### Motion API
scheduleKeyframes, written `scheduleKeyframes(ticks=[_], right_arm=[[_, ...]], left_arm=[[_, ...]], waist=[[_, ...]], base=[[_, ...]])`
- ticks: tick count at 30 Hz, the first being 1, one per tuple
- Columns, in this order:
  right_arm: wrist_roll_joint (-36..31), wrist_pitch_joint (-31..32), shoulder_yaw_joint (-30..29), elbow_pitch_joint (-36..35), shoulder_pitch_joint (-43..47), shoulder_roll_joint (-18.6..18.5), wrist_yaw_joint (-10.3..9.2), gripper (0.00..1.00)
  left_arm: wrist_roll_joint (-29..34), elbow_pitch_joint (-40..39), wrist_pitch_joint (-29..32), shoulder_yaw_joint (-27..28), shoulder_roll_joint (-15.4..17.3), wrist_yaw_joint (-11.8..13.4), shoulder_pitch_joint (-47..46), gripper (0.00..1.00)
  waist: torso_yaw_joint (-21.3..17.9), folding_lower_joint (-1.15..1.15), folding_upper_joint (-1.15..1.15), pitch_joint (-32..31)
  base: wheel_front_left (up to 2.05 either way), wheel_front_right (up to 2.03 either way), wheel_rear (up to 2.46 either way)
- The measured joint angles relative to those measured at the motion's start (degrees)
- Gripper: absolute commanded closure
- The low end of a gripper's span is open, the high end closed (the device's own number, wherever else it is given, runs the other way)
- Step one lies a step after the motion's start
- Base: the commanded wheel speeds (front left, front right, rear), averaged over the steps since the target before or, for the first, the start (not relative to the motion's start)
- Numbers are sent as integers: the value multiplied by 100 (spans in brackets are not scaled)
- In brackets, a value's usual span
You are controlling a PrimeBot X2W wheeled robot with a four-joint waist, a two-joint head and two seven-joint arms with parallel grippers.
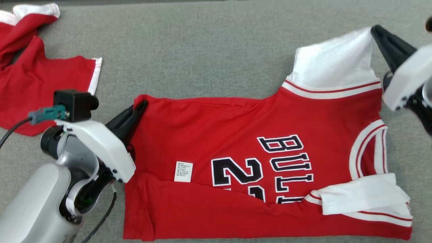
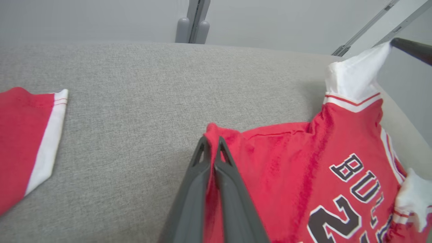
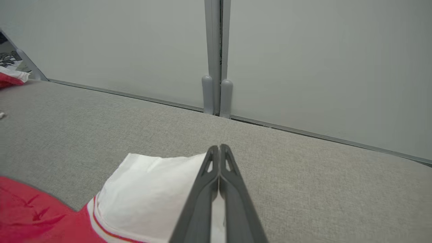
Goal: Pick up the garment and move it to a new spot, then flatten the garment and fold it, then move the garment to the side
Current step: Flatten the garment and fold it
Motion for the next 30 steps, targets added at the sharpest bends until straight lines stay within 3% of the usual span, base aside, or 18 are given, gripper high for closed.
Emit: scheduleKeyframes(ticks=[8, 15, 21, 29, 30], right_arm=[[-74, -183, -926, -1637, 2180, 43, 0, 100], [-220, -70, -1430, -2653, 3854, 537, -1, 100], [-216, 52, -1373, -2897, 4638, 873, -1, 100], [-223, 69, -1294, -2665, 4916, 1053, -1, 100], [-256, 115, -1196, -2548, 4917, 1016, -1, 100]], left_arm=[[-325, -704, -425, 354, 134, 275, 1098, 100], [-554, -980, -781, 563, 132, 476, 2069, 100], [-849, -1127, -1090, 869, 177, 595, 2904, 100], [-918, -1135, -1239, 872, 148, 599, 3344, 100], [-811, -1017, -1251, 775, 166, 593, 3403, 68]], waist=[[-269, 0, 0, -501], [-550, 0, 0, -888], [-802, 0, 0, -1119], [-855, 0, 0, -1317], [-845, 0, 0, -1341]], base=[[0, 0, 0], [0, 0, 0], [0, 0, 0], [0, 0, 0], [0, 0, 0]])
